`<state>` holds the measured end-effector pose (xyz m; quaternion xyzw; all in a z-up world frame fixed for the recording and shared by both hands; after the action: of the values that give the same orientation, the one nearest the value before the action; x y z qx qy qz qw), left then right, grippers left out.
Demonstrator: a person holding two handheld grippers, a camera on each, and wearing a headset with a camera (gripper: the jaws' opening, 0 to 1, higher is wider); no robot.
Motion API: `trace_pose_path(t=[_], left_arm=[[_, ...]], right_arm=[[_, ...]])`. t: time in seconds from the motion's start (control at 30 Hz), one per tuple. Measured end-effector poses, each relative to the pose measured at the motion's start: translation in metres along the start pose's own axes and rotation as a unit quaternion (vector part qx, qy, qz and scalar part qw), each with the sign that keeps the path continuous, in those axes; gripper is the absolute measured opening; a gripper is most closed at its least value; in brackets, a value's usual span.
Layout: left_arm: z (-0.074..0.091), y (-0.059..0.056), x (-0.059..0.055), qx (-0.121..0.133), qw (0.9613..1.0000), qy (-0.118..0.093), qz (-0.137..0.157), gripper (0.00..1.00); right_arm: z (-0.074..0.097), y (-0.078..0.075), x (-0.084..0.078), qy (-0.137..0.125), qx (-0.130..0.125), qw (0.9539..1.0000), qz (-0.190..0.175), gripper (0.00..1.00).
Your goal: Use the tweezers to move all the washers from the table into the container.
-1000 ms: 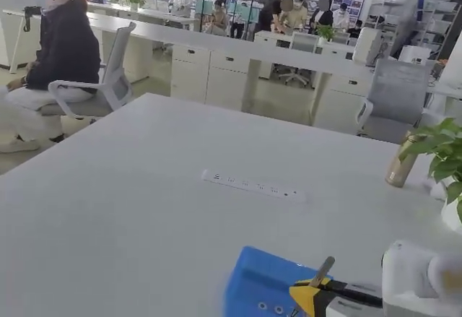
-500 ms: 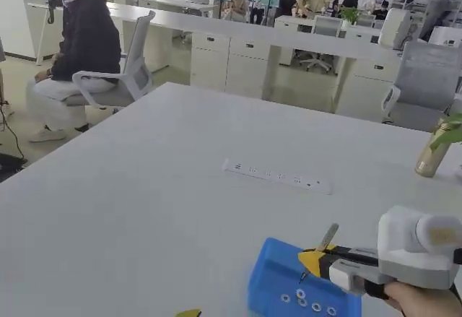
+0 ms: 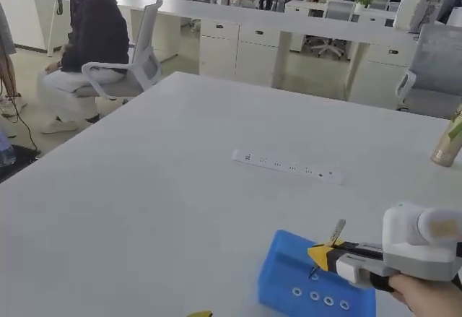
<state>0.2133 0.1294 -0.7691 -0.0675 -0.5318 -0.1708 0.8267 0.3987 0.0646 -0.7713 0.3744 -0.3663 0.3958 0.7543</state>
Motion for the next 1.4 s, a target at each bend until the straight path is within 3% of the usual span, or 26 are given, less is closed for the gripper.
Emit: trace_pose_path(t=[0.4,0.67,0.87,1.07,1.2,1.33,1.37,1.4], left_arm=[[-0.001,0.000,-0.002,-0.001,1.0000,0.002,0.003,0.86],[-0.001,-0.001,-0.003,-0.002,1.0000,0.005,-0.001,0.85],[0.000,-0.002,-0.004,-0.005,1.0000,0.007,-0.004,0.85],[0.000,-0.001,-0.004,-0.005,1.0000,0.007,-0.004,0.84],[0.001,-0.002,-0.004,-0.006,1.0000,0.005,-0.003,0.84],[0.002,-0.004,-0.004,-0.014,0.9999,0.005,-0.003,0.83],[0.003,-0.006,-0.002,-0.020,0.9998,0.002,-0.003,0.81],[0.005,-0.009,0.005,-0.028,0.9994,-0.019,-0.001,0.80]], right_arm=[[0.033,-0.014,-0.007,-0.009,-0.032,0.9994,-0.009,0.03],[0.065,0.005,-0.006,-0.026,-0.041,0.9988,-0.001,0.03],[0.080,0.021,-0.011,-0.030,-0.036,0.9989,0.006,0.03],[0.088,0.042,-0.025,-0.009,-0.014,0.9995,0.025,0.03],[0.087,0.064,-0.040,0.010,0.025,0.9993,0.026,0.03],[0.082,0.084,-0.061,0.048,0.057,0.9968,0.029,0.03],[0.080,0.087,-0.065,0.051,0.067,0.9961,0.027,0.03],[0.079,0.091,-0.069,0.057,0.076,0.9951,0.028,0.03]])
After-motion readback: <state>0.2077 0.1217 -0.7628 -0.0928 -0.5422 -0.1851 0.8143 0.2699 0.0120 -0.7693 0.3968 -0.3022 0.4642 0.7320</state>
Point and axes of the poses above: the centre of the closed fingertips' face, and the gripper's own axes: z roughly backward along the fingers, y roughly to its left, x roughly out of its top, the point moved 1 cm from there along z, roughly backward along the fingers, and after that the axes turned 11 degrees about x, right-handed, at the moved point
